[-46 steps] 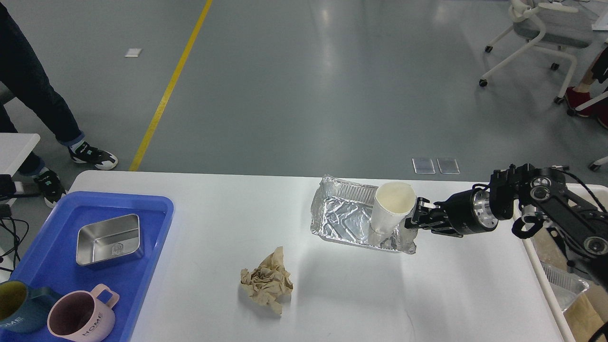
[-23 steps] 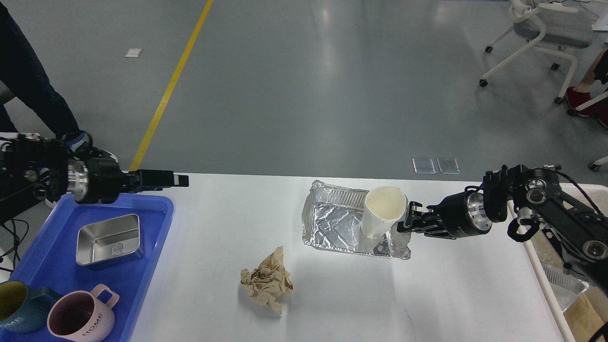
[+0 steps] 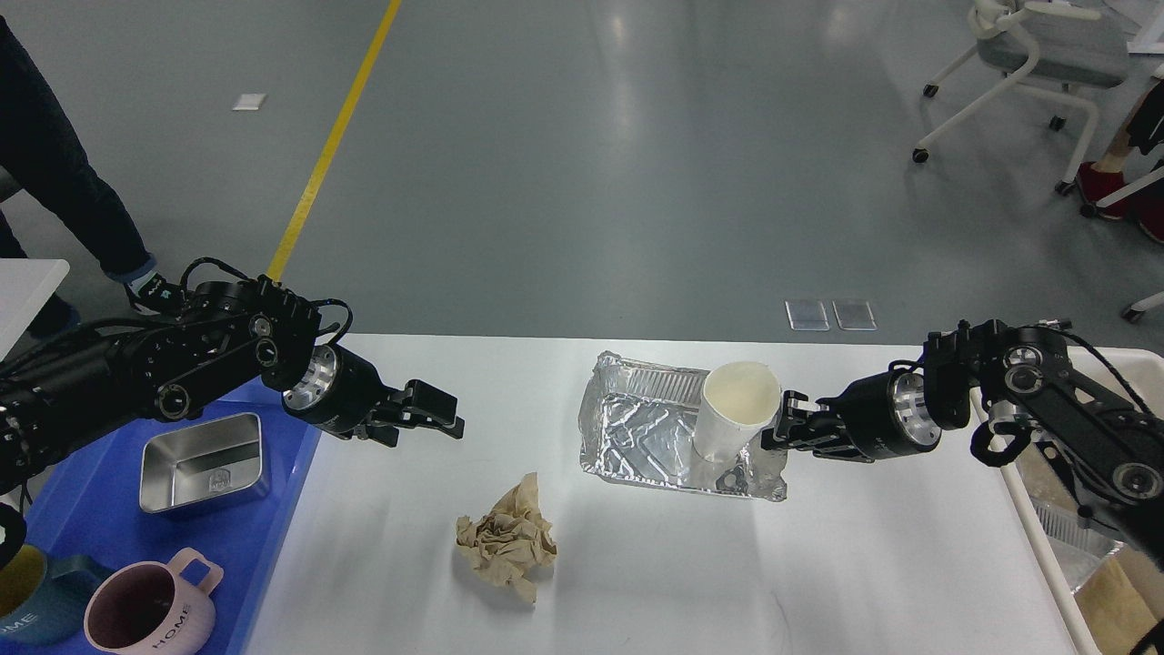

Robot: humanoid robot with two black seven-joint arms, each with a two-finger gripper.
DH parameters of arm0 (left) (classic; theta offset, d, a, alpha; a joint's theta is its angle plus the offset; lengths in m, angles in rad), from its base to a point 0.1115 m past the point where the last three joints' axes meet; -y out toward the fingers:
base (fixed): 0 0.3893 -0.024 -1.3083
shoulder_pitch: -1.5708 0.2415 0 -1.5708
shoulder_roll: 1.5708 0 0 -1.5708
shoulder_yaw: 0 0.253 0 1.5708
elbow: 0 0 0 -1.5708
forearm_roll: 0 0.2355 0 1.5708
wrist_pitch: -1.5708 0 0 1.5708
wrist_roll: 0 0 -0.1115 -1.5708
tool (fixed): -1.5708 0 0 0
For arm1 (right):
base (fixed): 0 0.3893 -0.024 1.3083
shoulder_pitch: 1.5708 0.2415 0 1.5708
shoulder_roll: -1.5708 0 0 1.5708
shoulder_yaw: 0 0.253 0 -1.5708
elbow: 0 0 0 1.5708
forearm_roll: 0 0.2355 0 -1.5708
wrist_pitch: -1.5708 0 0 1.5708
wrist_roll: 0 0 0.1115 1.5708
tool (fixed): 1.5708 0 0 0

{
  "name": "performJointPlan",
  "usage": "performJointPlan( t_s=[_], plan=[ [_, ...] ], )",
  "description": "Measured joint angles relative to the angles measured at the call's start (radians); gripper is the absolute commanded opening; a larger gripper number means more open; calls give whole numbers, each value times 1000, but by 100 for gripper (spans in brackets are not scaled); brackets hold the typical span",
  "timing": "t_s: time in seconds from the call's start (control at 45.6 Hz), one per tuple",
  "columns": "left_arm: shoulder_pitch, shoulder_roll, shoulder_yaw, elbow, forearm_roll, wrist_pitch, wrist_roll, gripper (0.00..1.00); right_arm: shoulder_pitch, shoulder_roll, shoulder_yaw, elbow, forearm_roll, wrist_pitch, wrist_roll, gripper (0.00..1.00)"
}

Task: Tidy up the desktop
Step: 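Reach the left gripper down to the crumpled brown paper and grasp it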

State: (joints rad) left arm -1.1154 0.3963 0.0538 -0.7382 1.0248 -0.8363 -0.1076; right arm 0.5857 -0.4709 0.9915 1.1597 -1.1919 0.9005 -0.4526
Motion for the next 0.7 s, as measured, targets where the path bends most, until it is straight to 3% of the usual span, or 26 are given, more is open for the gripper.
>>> performJointPlan(
  t_s=[0.219,0.461,0.702],
  plan=[
    [10,-52,6,7,-5,-44,115,100,-2,0,-1,-2,-3,0,0,0],
    [22,-182,3,111,-33,-40,161,100,-17,-2,-1,-2,-6,0,0,0],
    [29,-283,4,159,-99,-51,270,100,-30,-6,-1,-2,-8,-1,0,0]
  ],
)
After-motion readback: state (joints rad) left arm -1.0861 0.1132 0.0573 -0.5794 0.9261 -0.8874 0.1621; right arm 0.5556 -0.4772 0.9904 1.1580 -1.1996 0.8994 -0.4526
